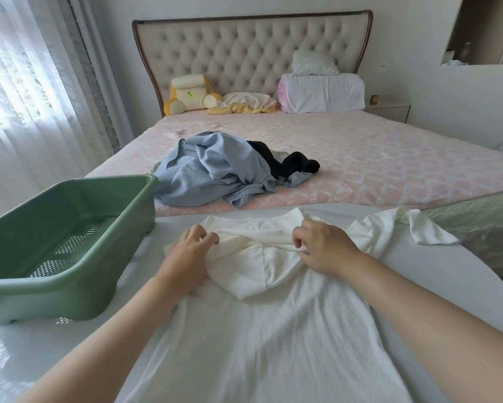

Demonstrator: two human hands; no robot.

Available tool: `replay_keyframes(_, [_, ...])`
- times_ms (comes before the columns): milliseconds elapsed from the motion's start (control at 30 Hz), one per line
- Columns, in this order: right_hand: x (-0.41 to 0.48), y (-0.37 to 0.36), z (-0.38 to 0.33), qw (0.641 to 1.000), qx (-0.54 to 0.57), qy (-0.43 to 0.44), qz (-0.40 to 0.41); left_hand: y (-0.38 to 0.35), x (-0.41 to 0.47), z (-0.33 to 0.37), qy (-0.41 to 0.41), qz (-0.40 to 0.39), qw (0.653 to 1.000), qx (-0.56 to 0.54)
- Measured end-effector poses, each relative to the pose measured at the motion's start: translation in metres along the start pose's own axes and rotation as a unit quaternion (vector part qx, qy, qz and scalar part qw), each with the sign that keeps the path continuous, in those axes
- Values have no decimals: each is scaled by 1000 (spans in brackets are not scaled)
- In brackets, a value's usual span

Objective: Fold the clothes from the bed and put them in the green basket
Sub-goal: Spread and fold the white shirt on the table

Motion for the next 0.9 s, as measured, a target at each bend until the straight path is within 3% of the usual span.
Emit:
replay_keyframes(100, [1, -1, -3, 999, -42, 1, 14, 3, -5, -12, 32, 15, 999, -18])
replay_keyframes(200, [1, -1, -4, 990, -136, -20, 4, 19, -7, -25, 43, 92, 992, -78])
replay_keyframes(300, [2, -2, 1, 985, -163, -53, -3, 35, -14, -29, 20, 149, 977, -153])
replay_keyframes(433, [6, 0, 0, 971, -233, -35, 45, 37, -31, -37, 63, 122, 972, -191])
replay_keyframes(533, [5, 31, -13, 968, -170, 37, 181, 32, -37, -42, 64, 51, 979, -185])
replay_keyframes(567, [3, 38, -16, 974, -144, 49, 166, 25, -39, -42, 66, -5, 980, -187])
replay_keyframes(633, [2, 27, -7, 989, -146, 32, 12, 10, -46, -38, 76, -126, 971, -188])
replay_keyframes(700, [-10, 3, 10, 977, -127, -40, -165, 7, -46, -38, 99, -148, 965, -194])
replay_keyframes(733, [-14, -4, 17, 973, -104, -67, -196, 13, -43, -39, 111, -120, 968, -190])
replay_keyframes(800, [-16, -2, 22, 978, -62, -108, -167, 24, -34, -40, 110, -48, 982, -147])
replay_keyframes(900, [-4, 14, 15, 994, -21, -96, -37, 22, -19, -53, 107, -10, 991, -85])
Point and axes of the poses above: each hand's wrist, its own x-axis towards the middle knuckle, its own y-axis out of the back of the hand, z = x × y, the point moved 8 cm from there along x, towards the middle knuckle, and after that the axes turned 2 degrees about z, right-handed, at the moved point
